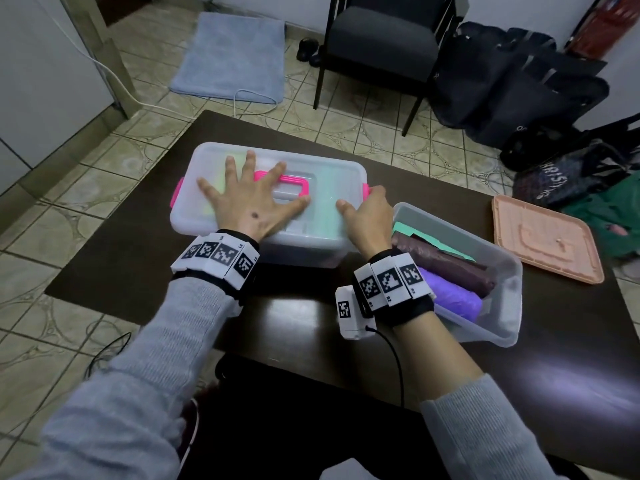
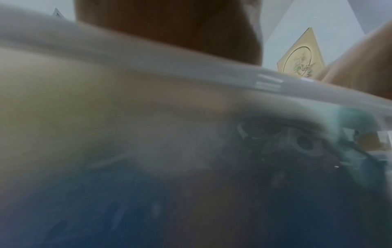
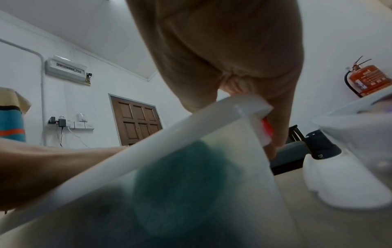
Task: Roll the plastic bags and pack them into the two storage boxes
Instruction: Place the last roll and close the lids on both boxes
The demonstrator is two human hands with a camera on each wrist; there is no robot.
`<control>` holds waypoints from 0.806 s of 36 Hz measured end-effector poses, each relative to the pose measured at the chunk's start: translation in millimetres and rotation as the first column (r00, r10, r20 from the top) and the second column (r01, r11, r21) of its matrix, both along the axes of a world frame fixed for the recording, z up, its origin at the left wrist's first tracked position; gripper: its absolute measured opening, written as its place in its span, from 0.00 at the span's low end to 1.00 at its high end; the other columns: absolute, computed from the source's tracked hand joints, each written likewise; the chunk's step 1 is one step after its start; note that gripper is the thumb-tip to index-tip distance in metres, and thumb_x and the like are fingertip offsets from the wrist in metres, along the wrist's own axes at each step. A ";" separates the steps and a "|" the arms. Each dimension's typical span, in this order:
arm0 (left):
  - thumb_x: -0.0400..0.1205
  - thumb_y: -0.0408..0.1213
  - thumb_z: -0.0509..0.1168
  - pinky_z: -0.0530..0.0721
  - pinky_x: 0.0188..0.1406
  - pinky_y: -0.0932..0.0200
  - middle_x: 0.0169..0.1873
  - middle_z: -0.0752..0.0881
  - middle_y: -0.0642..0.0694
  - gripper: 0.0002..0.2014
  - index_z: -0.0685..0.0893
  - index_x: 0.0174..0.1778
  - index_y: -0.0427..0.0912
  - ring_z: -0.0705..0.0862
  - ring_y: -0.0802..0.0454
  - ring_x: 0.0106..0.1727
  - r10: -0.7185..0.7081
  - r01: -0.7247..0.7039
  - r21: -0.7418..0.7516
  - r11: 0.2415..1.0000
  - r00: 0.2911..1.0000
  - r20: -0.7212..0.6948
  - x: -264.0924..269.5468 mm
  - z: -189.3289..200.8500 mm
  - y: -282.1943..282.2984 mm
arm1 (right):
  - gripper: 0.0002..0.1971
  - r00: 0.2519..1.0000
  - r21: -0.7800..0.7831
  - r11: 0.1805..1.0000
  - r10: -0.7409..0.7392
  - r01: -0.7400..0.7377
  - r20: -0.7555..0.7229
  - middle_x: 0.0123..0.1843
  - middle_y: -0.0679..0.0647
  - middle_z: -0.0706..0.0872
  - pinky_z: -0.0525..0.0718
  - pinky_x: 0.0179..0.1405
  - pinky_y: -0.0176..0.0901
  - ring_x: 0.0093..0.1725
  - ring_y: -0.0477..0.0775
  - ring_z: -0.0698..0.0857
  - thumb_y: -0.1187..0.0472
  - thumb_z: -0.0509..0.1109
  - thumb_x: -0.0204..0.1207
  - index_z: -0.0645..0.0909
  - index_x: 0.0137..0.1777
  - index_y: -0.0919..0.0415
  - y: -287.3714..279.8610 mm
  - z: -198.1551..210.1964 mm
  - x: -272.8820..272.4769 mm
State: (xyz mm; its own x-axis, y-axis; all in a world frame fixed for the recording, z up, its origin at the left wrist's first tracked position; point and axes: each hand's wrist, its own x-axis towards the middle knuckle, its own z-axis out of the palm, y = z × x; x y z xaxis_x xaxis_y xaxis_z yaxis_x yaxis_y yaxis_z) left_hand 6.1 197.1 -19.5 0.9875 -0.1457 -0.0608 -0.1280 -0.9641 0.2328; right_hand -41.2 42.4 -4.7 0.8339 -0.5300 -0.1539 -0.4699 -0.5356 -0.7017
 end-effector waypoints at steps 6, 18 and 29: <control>0.71 0.77 0.47 0.41 0.71 0.21 0.84 0.46 0.48 0.41 0.54 0.80 0.66 0.43 0.41 0.83 0.003 -0.003 -0.013 1.000 1.000 0.014 -1.5 -1.4 -0.9 | 0.24 1.000 -0.040 0.999 0.029 -0.029 -0.006 0.70 0.64 0.77 0.73 0.61 0.49 0.69 0.64 0.75 0.57 0.66 0.81 0.66 0.72 0.68 0.8 -4.4 2.1; 0.86 0.56 0.46 0.48 0.74 0.26 0.82 0.57 0.50 0.27 0.57 0.82 0.55 0.53 0.46 0.83 0.038 -0.034 -0.125 0.992 0.999 0.033 8.1 4.0 8.5 | 0.28 0.860 -0.360 0.781 0.475 -0.510 -0.186 0.85 0.57 0.38 0.42 0.78 0.68 0.83 0.64 0.36 0.53 0.48 0.87 0.44 0.84 0.50 37.5 9.3 20.3; 0.80 0.46 0.64 0.67 0.71 0.45 0.71 0.73 0.44 0.24 0.72 0.73 0.48 0.69 0.42 0.73 0.556 -0.421 -0.496 0.759 0.816 0.158 15.7 3.5 78.7 | 0.28 0.627 -0.216 0.598 0.657 -0.772 -0.420 0.85 0.53 0.36 0.43 0.76 0.76 0.83 0.64 0.37 0.41 0.45 0.85 0.45 0.83 0.41 101.1 37.1 66.3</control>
